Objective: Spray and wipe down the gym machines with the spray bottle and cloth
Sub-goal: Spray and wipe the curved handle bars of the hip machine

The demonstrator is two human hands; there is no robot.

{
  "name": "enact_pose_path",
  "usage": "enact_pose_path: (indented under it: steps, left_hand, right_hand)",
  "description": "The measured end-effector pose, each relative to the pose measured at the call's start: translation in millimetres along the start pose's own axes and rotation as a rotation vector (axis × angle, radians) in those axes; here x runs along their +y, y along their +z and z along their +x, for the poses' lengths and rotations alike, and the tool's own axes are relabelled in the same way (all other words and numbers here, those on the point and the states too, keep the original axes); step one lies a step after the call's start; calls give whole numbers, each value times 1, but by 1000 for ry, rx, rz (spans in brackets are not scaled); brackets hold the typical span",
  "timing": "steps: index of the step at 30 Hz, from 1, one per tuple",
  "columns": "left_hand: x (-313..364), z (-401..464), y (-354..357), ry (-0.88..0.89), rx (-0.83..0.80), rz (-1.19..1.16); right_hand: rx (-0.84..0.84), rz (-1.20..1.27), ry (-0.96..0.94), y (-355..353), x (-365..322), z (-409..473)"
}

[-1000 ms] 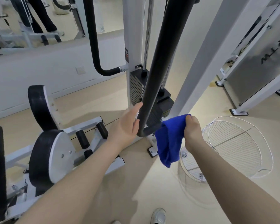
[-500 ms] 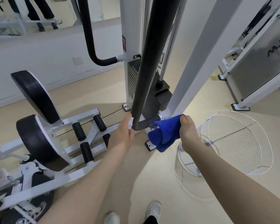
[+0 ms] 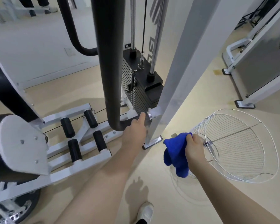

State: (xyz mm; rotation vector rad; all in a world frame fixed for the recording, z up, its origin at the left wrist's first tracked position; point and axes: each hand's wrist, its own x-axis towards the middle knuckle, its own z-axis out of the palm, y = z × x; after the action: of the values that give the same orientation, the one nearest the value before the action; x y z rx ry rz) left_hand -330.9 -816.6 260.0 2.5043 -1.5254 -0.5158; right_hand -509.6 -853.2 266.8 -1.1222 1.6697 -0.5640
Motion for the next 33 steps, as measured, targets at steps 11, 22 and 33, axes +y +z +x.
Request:
enact_pose_path:
  steps: [11,22,33]
  left_hand:
    - [-64,-49,-3,-109,105,38]
    - [-131,-46,-38,-269,332,-569]
    - [-103,-27,-67,36,150,-717]
  right_hand:
    - [-163,-24,-110,60,-24,5]
    - [-156,-174,-377,142,-41,23]
    - [-518,154,-239,181,-41,-13]
